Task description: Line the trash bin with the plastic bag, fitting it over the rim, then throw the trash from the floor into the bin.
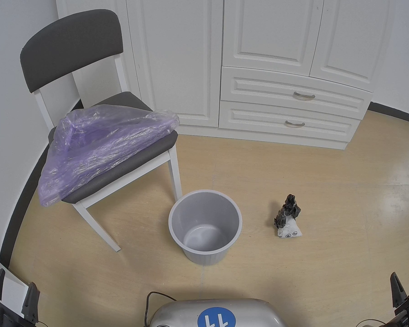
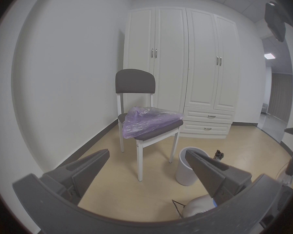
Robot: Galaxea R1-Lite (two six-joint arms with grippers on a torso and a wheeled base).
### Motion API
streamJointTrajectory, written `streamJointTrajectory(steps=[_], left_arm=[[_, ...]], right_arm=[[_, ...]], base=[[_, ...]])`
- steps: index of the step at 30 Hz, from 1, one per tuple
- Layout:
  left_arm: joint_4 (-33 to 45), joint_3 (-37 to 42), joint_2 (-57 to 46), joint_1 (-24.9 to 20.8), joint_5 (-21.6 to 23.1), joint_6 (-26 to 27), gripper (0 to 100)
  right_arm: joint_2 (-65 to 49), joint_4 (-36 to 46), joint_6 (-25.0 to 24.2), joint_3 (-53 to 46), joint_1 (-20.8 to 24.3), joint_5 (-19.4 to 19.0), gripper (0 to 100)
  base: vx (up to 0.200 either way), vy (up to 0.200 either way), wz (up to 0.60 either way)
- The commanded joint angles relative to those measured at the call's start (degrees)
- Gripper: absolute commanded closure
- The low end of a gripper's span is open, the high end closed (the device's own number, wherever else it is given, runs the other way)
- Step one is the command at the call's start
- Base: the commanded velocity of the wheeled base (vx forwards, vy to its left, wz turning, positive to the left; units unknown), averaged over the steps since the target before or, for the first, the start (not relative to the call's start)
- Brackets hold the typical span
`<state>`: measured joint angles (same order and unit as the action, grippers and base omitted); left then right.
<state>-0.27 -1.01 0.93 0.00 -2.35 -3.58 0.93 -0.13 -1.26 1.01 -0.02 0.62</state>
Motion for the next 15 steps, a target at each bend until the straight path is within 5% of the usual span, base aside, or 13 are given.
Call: streamJointTrajectory(steps=[1, 7, 11, 15], left_arm=[[-0.2, 1.0, -0.9, 0.0, 0.5, 3.2, 0], [-0.5, 1.0, -0.9, 0.1, 3.4, 5.7, 0], [-0.3, 0.9, -0.9, 0.1, 0.9, 0.6, 0], [-0.4, 0.9, -0.9, 0.1, -0.3, -1.1, 0]], right_arm=[[-0.9, 0.0, 2.5, -1.0, -0.2, 0.0, 0], [-0.9, -0.2, 5.1, -1.0, -0.2, -2.0, 0], [-0.9, -0.6, -0.5, -1.0, 0.0, 0.1, 0], [-0.9, -0.7, -0.5, -1.0, 0.0, 0.6, 0]], base=[[0.000, 0.000, 0.00], [0.000, 0.000, 0.00], [0.000, 0.000, 0.00], [0.000, 0.000, 0.00]])
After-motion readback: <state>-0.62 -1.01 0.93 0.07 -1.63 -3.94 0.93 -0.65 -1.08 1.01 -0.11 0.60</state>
